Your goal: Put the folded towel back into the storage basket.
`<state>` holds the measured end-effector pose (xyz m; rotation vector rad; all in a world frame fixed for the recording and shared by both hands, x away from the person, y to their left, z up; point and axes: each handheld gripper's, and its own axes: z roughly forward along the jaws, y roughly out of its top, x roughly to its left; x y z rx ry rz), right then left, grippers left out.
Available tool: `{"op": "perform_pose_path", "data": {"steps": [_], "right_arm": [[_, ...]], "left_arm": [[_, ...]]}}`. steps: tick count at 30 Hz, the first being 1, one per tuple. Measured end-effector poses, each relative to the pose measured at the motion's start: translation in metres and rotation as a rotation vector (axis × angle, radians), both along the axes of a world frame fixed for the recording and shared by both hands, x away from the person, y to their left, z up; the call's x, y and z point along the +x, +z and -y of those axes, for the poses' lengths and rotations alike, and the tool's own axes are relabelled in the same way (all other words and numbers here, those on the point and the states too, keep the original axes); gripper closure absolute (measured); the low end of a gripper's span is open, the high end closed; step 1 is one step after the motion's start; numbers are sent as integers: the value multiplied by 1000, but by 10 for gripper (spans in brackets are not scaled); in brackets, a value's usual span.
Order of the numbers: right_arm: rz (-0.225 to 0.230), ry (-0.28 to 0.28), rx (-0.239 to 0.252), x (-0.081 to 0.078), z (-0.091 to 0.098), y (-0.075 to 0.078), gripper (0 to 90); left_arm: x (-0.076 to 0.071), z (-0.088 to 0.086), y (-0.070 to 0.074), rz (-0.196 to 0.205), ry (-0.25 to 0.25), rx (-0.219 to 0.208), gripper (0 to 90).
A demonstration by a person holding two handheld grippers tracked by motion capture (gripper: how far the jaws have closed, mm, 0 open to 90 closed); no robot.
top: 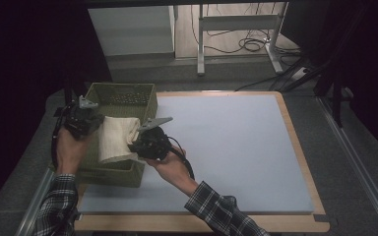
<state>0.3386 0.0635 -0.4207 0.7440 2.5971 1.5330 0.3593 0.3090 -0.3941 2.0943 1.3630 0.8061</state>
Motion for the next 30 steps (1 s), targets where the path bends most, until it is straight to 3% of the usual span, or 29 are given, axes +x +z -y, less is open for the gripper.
{"op": "perform_pose_path", "data": {"steps": [20,25,30], "right_arm": [[-19,21,-34,-9,-58,-22,822],[-24,24,-47,-12,-61,-28,820],[-34,-8,-72,-13,-57,-31,817]], "left_arm": [[-10,-37,-13,-25,61,10,853],[-9,-36,-18,-37,55,11,853],[-5,-27,-25,-49,32,11,852]]}}
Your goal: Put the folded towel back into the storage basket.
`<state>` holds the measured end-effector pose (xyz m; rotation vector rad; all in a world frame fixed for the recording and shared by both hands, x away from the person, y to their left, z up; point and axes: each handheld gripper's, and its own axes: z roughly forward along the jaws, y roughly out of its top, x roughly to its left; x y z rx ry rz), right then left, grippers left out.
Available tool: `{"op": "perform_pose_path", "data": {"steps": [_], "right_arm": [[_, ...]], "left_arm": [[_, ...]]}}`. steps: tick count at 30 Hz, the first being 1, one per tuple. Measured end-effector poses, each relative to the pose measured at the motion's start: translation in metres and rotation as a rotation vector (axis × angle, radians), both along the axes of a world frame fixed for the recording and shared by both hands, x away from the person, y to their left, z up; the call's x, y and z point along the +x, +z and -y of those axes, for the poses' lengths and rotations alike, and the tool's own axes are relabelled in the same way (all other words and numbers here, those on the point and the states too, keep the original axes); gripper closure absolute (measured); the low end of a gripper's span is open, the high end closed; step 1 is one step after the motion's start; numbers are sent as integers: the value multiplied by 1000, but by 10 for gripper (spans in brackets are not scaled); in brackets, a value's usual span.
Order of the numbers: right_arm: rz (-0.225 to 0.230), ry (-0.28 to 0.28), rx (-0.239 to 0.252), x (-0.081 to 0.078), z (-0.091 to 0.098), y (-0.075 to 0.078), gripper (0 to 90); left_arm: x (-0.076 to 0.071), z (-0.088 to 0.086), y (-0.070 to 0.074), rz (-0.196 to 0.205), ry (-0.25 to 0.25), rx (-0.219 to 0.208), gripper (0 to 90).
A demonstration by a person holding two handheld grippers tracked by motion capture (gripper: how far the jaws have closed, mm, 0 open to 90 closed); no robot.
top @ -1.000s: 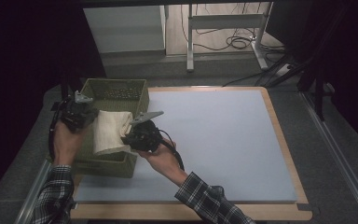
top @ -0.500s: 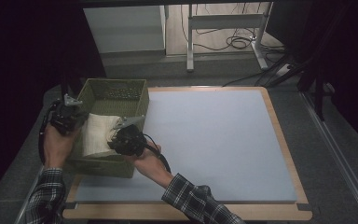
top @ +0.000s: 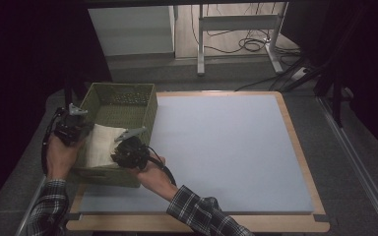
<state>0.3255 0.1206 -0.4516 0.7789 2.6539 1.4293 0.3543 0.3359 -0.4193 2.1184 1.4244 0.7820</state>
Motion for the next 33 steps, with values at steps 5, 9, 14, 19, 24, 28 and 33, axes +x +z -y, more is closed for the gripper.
{"op": "perform_pose_path", "data": {"steps": [5,9,14,19,24,28,33], "right_arm": [[-11,-31,-23,-2,7,-6,814],[-15,-36,-26,-4,10,-7,811],[-10,-36,-43,-10,8,-7,792],[6,-22,-49,-10,5,-8,745],[39,-26,-42,-8,6,0,653],[52,-28,-34,-5,10,5,630],[84,-23,-48,-4,15,8,596]], "left_arm": [[4,9,-6,-16,-22,-1,852],[7,15,-11,-29,-34,-1,851],[9,17,-15,-57,-44,-2,846],[10,17,-19,-70,-46,-4,798],[10,16,-19,-54,-35,-28,719],[9,15,-17,-47,-32,-48,684],[10,16,-16,-38,-26,-82,608]]}}
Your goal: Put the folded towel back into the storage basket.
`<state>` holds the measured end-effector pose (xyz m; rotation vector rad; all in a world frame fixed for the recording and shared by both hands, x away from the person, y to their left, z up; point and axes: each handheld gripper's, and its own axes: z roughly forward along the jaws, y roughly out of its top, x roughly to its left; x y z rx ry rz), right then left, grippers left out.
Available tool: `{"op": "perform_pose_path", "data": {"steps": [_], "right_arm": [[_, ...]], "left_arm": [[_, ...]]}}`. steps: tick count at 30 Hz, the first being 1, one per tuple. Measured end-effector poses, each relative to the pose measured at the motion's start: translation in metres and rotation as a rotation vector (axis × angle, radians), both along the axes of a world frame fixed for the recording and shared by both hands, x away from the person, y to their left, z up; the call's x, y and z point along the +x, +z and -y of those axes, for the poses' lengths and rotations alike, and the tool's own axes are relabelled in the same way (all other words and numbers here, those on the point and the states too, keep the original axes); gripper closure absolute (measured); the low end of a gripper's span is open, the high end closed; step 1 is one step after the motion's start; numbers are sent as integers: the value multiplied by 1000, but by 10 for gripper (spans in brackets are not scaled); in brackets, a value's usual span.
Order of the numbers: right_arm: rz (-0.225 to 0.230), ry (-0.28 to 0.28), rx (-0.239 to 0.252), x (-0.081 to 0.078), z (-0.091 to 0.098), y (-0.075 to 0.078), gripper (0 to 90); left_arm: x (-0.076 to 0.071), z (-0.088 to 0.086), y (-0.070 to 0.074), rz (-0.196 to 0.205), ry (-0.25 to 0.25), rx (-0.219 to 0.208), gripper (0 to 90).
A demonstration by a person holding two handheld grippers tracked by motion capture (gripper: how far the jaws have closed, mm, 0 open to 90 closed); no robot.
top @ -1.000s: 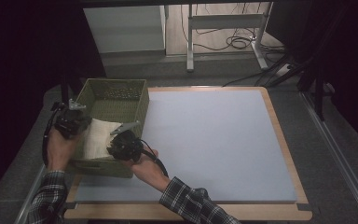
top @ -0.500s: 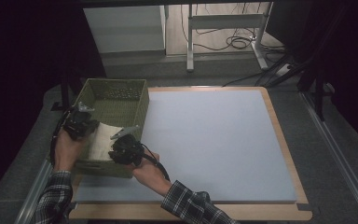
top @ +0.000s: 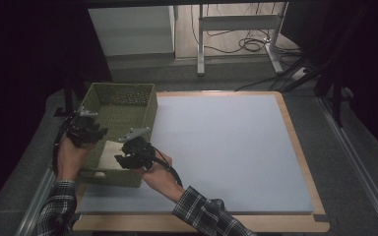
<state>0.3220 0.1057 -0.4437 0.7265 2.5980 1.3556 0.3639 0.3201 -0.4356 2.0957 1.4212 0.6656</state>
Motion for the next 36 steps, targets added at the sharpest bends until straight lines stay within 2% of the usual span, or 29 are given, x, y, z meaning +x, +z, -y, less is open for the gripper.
{"op": "perform_pose_path", "data": {"steps": [5,8,13,25,36], "right_arm": [[46,17,-18,-2,4,2,528],[54,20,-18,-2,5,3,497],[77,30,-17,-2,12,7,432],[91,34,-7,2,27,11,332],[104,39,-19,5,46,9,266]], "left_arm": [[3,4,0,-1,4,-29,525],[4,6,-1,0,4,-31,504],[7,9,-1,-1,14,-52,406],[14,15,0,0,17,-185,261],[15,25,5,19,-2,-225,192]]}}
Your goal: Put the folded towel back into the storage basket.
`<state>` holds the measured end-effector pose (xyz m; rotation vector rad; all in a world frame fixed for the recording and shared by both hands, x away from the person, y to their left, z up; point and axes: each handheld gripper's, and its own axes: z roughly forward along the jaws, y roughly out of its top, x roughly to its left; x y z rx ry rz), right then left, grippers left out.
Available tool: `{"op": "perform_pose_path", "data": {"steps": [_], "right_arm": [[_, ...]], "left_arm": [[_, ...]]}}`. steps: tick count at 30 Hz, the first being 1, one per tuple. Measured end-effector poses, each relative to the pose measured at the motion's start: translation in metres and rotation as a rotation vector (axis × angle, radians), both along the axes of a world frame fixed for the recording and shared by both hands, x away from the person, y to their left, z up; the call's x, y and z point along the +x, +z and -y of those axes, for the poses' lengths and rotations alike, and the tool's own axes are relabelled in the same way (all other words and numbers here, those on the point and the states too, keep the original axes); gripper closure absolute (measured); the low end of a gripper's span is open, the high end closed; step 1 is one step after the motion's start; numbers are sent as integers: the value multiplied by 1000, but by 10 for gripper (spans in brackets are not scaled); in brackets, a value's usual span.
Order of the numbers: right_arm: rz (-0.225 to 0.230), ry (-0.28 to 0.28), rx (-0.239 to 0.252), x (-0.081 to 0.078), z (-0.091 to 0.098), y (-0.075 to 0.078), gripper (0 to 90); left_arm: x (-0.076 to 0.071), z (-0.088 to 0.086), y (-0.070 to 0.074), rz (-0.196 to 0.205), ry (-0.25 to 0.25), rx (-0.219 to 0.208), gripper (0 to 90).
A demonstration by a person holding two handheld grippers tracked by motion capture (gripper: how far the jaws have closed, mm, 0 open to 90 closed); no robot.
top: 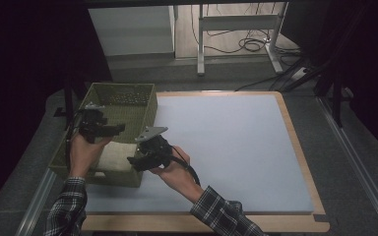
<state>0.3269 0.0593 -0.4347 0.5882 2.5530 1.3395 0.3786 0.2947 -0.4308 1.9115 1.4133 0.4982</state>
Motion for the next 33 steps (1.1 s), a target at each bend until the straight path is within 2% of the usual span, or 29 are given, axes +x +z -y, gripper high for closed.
{"op": "perform_pose_path", "data": {"steps": [5,10,17,26,32,33], "right_arm": [[5,-9,-6,2,13,-1,252],[4,-16,-8,3,25,-3,242],[-8,-47,-7,8,56,-6,227],[-20,-68,-8,9,81,-10,217],[-45,-76,-23,10,99,-17,200],[-45,-79,-39,10,105,-19,192]], "left_arm": [[0,10,3,10,-15,-14,152],[2,24,4,5,-55,-27,118],[7,48,7,-23,-103,0,97],[13,70,11,-66,-137,30,86],[17,88,14,-79,-157,42,79],[19,93,14,-82,-165,44,77]]}}
